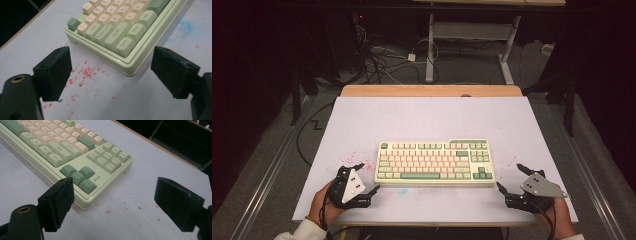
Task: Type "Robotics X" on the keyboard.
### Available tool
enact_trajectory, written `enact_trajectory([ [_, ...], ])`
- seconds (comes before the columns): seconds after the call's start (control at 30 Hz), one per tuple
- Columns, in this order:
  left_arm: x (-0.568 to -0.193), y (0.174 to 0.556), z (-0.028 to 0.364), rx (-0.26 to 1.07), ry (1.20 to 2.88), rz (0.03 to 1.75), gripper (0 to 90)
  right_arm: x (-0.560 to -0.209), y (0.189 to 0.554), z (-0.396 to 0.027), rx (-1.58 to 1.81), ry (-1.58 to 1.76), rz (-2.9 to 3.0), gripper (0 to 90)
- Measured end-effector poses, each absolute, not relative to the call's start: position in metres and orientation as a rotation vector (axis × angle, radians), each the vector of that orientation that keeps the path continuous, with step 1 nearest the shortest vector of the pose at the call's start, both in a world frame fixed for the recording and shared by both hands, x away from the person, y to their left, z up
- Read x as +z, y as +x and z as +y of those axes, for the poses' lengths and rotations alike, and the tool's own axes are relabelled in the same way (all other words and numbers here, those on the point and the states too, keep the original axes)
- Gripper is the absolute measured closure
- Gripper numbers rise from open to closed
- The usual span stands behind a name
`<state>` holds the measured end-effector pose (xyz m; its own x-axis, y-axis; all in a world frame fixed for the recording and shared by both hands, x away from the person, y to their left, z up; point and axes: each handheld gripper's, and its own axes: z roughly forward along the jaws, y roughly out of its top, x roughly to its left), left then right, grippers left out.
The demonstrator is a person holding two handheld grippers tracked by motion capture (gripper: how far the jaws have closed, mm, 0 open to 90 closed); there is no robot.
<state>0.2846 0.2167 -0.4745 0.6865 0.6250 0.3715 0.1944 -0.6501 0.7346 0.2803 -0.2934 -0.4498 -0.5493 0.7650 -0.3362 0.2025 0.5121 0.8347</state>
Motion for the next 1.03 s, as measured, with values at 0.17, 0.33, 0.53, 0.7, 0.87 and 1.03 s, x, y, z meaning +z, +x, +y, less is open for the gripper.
enact_trajectory([
  [0.17, -0.4721, 0.2846, 0.2189, 0.829, 2.201, 0.633, 14.6, -0.4492, 0.2807, -0.2913, 0.996, 0.777, 2.033, 17.0],
  [0.33, -0.473, 0.2857, 0.218, 0.828, 2.206, 0.632, 14.6, -0.4492, 0.2815, -0.2919, 0.998, 0.783, 2.032, 17.0],
  [0.53, -0.472, 0.285, 0.2182, 0.832, 2.2, 0.637, 14.6, -0.4483, 0.28, -0.2917, 0.996, 0.778, 2.023, 17.0],
  [0.7, -0.4722, 0.286, 0.2186, 0.826, 2.2, 0.642, 14.7, -0.4476, 0.2795, -0.2911, 0.996, 0.774, 2.021, 17.0],
  [0.87, -0.4722, 0.2876, 0.2196, 0.823, 2.202, 0.652, 14.6, -0.4485, 0.2804, -0.2905, 0.995, 0.777, 2.025, 16.8],
  [1.03, -0.4719, 0.2898, 0.2172, 0.821, 2.207, 0.649, 14.6, -0.4493, 0.281, -0.2909, 0.996, 0.775, 2.032, 16.5],
])
